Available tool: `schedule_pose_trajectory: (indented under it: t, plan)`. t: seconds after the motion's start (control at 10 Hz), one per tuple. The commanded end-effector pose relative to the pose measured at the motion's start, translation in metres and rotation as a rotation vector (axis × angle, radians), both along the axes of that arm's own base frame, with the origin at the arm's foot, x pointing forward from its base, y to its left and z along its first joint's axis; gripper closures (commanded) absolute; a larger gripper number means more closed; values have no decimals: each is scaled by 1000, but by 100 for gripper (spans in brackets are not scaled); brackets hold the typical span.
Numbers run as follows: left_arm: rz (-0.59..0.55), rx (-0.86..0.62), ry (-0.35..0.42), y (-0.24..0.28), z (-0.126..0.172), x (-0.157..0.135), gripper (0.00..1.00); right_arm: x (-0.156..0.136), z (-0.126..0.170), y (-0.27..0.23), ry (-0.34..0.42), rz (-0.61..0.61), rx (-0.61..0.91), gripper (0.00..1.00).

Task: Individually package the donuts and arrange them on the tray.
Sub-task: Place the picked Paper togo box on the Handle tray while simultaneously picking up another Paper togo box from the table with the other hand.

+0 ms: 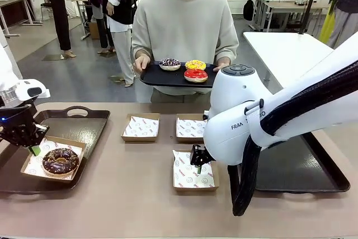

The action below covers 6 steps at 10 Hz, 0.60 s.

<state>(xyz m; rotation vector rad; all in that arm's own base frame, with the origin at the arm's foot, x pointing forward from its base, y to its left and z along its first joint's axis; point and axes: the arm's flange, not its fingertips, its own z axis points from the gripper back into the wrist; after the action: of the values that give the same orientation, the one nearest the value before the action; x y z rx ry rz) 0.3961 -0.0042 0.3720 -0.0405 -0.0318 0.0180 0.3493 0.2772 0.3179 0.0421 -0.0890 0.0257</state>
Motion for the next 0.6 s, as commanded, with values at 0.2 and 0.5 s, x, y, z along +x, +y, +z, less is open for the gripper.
schedule_pose_trajectory:
  t: [0.2,0.5]
  plan:
    - [6,52,7,-4,-9,7,99,7,-5,6,-31,-19,5,0]
    - [-6,51,16,-5,-9,8,42,8,-6,4,-25,-14,20,59]
